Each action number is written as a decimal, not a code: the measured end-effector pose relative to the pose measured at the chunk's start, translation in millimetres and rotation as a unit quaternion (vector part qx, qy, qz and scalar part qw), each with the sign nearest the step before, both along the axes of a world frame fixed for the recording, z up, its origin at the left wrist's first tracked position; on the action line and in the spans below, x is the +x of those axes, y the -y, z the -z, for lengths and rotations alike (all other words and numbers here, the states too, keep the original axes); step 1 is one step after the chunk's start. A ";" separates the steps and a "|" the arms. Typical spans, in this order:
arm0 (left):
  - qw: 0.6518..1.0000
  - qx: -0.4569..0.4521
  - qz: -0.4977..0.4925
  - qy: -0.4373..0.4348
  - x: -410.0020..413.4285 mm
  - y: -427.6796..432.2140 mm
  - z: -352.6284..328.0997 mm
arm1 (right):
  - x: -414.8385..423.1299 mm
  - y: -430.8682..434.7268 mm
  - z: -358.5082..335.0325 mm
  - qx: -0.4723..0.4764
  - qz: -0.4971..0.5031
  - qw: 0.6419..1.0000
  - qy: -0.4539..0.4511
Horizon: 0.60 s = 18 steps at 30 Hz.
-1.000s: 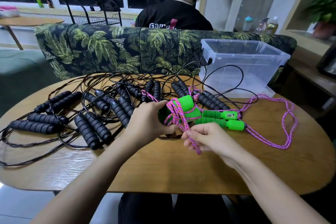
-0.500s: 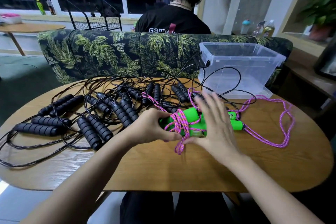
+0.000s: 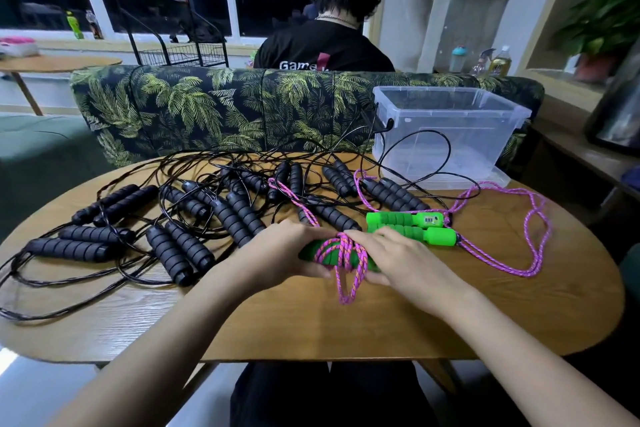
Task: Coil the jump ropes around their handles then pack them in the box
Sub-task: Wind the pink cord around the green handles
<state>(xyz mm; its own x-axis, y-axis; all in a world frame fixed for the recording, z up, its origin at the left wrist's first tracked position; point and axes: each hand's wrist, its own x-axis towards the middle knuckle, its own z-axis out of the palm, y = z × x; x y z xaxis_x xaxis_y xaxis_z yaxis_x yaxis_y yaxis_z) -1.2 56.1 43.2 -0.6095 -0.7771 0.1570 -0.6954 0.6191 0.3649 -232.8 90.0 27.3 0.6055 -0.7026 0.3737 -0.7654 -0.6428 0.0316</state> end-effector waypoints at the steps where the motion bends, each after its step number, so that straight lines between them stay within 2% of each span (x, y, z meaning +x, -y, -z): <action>1: 1.000 -0.002 0.022 -0.003 1.2 4.1 2.0 | -1.2 0.3 0.2 0.037 0.000 0.999 0.028; 3: 0.998 -0.022 0.026 -0.047 3.0 13.9 4.8 | -4.1 8.1 4.7 0.114 0.027 0.990 0.083; 4: 0.994 -0.062 -0.003 -0.092 2.1 19.9 7.0 | -4.8 14.7 6.9 0.144 0.048 0.981 0.123; 5: 0.980 -0.113 -0.057 -0.157 -0.6 25.4 11.1 | -5.4 22.1 7.5 0.162 0.073 0.968 0.175; 6: 0.951 -0.151 -0.125 -0.238 -5.2 28.4 15.5 | -6.5 30.6 8.3 0.166 0.099 0.955 0.227; 7: 0.914 -0.152 -0.186 -0.326 -13.7 28.2 18.1 | -7.3 39.3 9.6 0.161 0.126 0.943 0.262; 8: 0.886 -0.111 -0.210 -0.398 -23.6 25.8 19.8 | -7.9 47.8 11.6 0.155 0.149 0.934 0.285; 9: 0.876 -0.047 -0.195 -0.439 -33.6 24.6 22.1 | -7.6 55.2 12.3 0.152 0.169 0.926 0.301; 11: 0.893 0.082 -0.116 -0.426 -54.6 25.8 33.2 | -7.4 68.5 13.9 0.147 0.195 0.917 0.315; 13: 0.900 0.162 -0.052 -0.401 -72.8 29.0 37.9 | -9.1 81.5 17.8 0.155 0.216 0.912 0.313; 16: 0.882 0.248 -0.029 -0.400 -83.1 44.7 35.3 | -16.4 97.9 21.4 0.161 0.250 0.901 0.316; 18: 0.885 0.255 -0.037 -0.387 -80.6 60.5 33.8 | -21.2 107.1 23.8 0.172 0.264 0.892 0.324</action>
